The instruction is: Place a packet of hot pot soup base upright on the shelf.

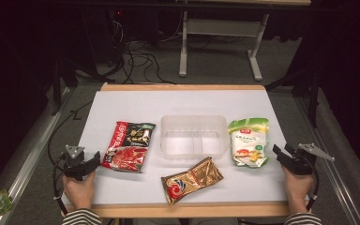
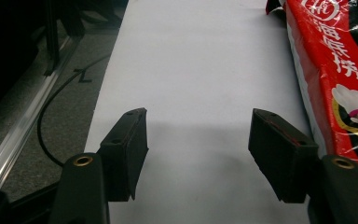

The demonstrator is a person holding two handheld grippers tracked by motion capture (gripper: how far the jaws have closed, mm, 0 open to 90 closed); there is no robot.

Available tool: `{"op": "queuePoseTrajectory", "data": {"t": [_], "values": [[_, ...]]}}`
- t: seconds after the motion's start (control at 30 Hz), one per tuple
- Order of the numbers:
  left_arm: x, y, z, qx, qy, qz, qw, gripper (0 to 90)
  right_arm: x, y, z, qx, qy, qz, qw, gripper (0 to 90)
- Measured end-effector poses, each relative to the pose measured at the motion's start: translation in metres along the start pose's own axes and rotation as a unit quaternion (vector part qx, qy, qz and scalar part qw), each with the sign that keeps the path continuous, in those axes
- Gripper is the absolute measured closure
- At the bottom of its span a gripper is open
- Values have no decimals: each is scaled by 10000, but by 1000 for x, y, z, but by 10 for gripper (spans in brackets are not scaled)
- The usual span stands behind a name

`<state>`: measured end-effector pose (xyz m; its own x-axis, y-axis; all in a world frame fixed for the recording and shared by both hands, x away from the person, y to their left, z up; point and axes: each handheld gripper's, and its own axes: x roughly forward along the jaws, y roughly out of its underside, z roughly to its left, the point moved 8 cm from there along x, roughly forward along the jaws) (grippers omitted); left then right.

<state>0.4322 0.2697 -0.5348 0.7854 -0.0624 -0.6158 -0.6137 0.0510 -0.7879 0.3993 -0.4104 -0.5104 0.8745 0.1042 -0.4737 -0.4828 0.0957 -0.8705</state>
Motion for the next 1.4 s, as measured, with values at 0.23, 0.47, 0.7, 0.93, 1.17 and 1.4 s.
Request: {"op": "queuePoseTrajectory", "data": {"t": [0.23, 0.47, 0.7, 0.93, 1.17, 1.4], "values": [[0, 0, 0, 12, 10, 5, 10000, 378, -7, -1, 5, -199, -69, -47, 9998, 455], [0, 0, -1, -3, -10, -53, 10000, 381, -15, -6, 14, -203, -362, 37, 9991, 462], [0, 0, -1, 45, -23, -14, 10000, 379, -19, -6, 22, -280, -555, 237, 9978, 474], [2, 1, -2, 107, -48, 64, 9999, 379, -25, -13, 28, -248, -760, 265, 9964, 459], [2, 1, -2, 108, -75, 74, 9999, 382, -21, -18, 35, -377, -899, 439, 9943, 424], [2, 1, -1, 100, -59, 74, 9999, 381, -12, -30, 38, -385, -950, 673, 9925, 393]]}}
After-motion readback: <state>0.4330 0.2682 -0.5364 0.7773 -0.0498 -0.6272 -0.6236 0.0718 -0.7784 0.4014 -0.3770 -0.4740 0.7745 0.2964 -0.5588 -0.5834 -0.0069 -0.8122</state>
